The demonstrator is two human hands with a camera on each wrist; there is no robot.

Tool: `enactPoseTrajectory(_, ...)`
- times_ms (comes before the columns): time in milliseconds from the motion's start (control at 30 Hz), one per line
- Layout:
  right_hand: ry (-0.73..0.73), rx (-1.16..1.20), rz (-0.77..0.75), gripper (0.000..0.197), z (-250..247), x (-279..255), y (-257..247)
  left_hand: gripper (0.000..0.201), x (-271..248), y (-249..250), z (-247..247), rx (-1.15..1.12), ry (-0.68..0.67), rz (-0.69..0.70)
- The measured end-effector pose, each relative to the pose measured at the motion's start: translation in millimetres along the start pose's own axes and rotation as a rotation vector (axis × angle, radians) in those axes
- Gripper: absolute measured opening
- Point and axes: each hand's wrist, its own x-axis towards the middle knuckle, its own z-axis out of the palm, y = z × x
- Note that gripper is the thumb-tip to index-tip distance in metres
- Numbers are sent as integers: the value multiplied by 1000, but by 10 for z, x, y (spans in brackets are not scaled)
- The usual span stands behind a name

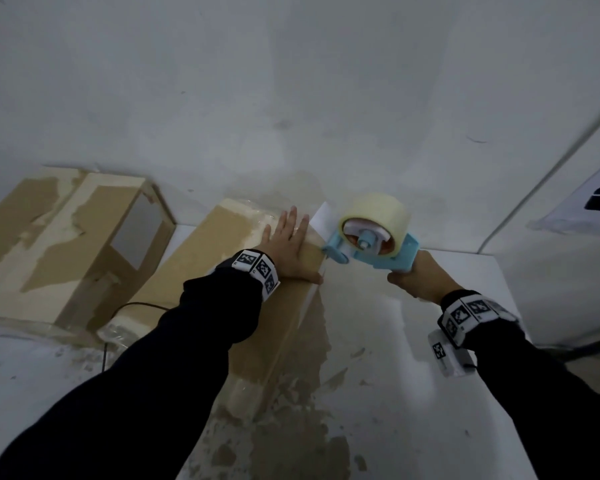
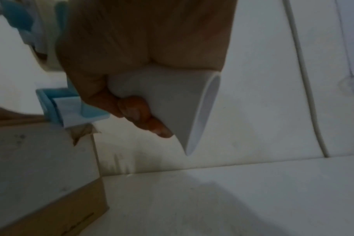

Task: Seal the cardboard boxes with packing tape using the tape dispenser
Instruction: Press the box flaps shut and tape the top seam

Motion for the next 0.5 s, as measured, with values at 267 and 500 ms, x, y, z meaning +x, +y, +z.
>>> enactPoseTrajectory(267, -14, 348, 207, 23, 212, -8, 38, 134, -43, 30, -3, -14, 10, -64)
enactPoseTrajectory(500, 103, 504, 254, 20, 366, -115, -29, 125, -84, 98, -1, -13, 19, -116)
